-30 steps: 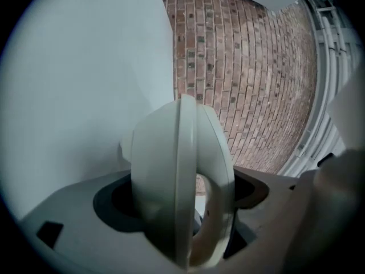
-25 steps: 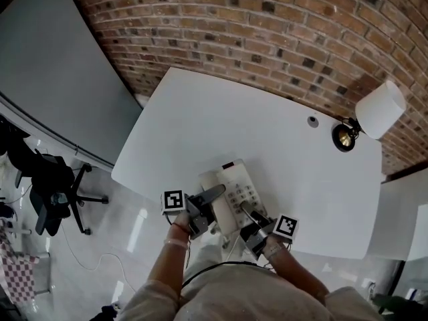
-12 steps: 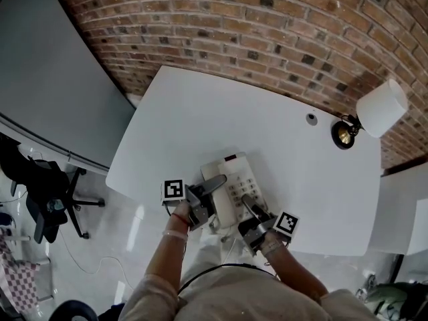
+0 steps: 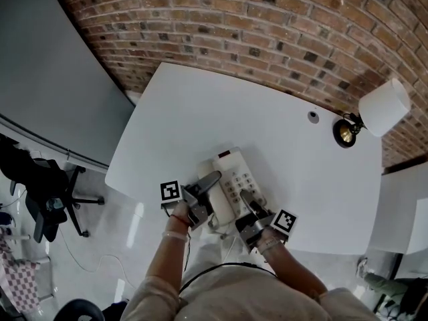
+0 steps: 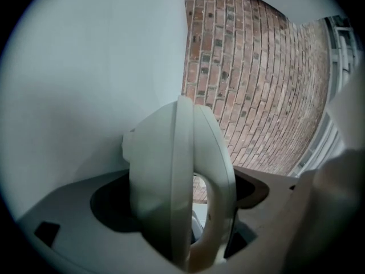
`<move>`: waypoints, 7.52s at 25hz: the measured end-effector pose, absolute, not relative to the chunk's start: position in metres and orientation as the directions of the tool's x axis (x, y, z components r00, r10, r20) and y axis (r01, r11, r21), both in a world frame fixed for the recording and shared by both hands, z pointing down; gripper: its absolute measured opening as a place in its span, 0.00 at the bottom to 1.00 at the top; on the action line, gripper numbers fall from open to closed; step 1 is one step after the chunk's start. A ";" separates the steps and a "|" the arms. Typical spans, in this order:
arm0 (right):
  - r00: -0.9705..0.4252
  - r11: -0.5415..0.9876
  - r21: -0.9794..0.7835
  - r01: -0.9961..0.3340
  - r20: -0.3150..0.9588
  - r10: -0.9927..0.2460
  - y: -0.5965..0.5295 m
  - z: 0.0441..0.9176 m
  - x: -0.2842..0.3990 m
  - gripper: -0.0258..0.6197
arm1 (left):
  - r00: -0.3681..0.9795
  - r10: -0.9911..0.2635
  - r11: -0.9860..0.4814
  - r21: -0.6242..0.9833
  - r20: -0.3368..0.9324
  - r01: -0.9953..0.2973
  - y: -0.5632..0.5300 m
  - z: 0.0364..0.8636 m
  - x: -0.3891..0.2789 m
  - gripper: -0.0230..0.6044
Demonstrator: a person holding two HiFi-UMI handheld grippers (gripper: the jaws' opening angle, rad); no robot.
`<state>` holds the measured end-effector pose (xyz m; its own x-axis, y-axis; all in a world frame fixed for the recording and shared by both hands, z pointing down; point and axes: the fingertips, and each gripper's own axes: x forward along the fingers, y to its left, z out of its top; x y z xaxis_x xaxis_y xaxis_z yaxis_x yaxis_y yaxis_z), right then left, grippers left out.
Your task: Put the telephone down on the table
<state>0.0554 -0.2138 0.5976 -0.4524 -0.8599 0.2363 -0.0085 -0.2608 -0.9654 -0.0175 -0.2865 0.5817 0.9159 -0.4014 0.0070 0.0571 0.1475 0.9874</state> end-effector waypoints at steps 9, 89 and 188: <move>-0.448 -0.257 -0.966 -0.007 0.232 -0.863 -0.226 0.599 0.047 0.29 | 0.906 -0.422 0.154 0.987 0.019 0.052 -0.287 0.584 -0.033 0.73; -0.616 -0.475 -0.766 -0.433 0.636 -0.464 -0.246 0.627 0.017 0.57 | 0.622 -0.680 -0.238 0.685 0.388 -0.688 -0.245 0.566 -0.176 0.05; -0.695 0.600 -0.353 -0.718 0.421 -0.583 -0.193 0.497 0.072 0.05 | 0.407 -0.858 -0.282 0.376 0.313 -0.883 -0.170 0.483 -0.165 0.05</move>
<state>0.0718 -0.1932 0.4967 -0.6946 -0.5832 0.4211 -0.7178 0.6003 -0.3527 -0.1647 -0.1696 0.4827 0.4075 -0.8578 0.3132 -0.8825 -0.2818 0.3764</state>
